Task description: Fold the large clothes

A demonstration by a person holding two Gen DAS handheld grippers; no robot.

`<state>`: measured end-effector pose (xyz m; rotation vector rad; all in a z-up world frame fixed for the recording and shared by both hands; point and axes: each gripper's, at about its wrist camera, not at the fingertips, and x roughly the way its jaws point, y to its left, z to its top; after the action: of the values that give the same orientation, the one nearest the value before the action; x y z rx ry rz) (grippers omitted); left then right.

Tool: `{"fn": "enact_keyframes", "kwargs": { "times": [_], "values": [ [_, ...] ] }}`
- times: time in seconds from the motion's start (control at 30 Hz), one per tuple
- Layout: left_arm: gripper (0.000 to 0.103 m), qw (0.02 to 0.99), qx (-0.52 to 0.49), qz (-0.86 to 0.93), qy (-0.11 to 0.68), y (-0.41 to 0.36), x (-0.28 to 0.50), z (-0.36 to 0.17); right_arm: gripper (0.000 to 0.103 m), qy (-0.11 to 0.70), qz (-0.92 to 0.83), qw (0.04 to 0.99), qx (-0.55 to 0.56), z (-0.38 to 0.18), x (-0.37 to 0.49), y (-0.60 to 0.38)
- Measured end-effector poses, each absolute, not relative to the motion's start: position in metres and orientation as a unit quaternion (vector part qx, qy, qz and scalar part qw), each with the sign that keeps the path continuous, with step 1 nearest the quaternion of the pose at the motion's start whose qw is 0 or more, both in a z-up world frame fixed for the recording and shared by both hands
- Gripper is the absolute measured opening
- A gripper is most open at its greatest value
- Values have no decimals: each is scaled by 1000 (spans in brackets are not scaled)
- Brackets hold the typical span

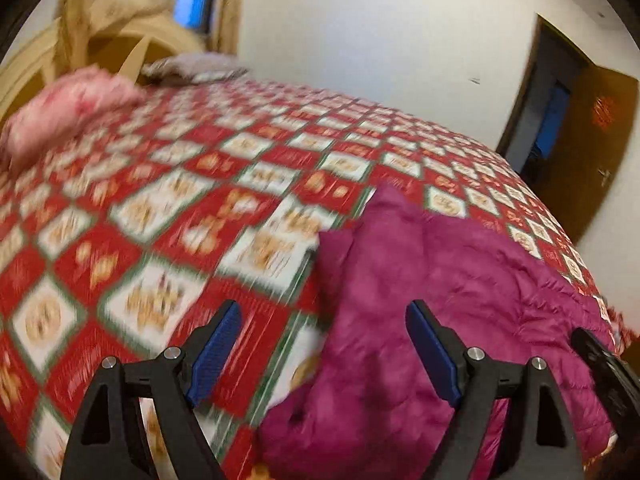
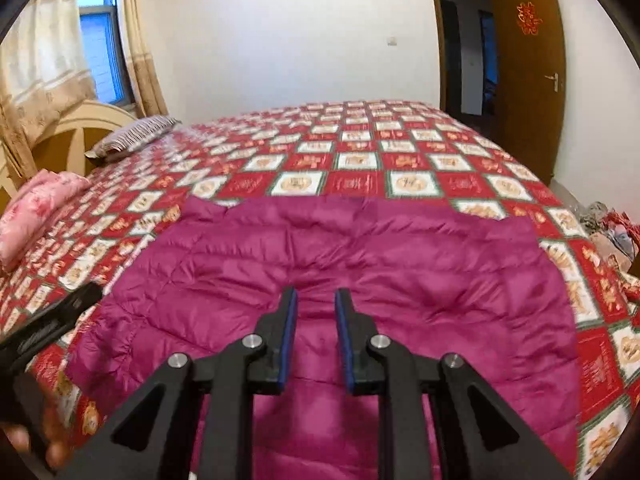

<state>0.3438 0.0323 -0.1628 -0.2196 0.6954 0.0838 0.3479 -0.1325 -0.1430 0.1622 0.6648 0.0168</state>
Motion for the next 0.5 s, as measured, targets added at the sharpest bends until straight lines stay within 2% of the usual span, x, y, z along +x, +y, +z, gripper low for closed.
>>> {"fn": "enact_keyframes", "kwargs": {
  "times": [0.13,0.27,0.33,0.5],
  "values": [
    [85,917,-126,38,376,26,334,-192,21,372,-5,921,112,-184,365,-130],
    [87,905,-180,7,384,18,332,-208,20,377,-10,922,87,-189,364,-124],
    [94,908,-185,0,377,13,337,-209,20,382,-7,919,93,-191,365,-127],
    [94,904,-218,-26,366,3,357,-210,20,384,-1,917,109,-197,366,-132]
  ]
}}
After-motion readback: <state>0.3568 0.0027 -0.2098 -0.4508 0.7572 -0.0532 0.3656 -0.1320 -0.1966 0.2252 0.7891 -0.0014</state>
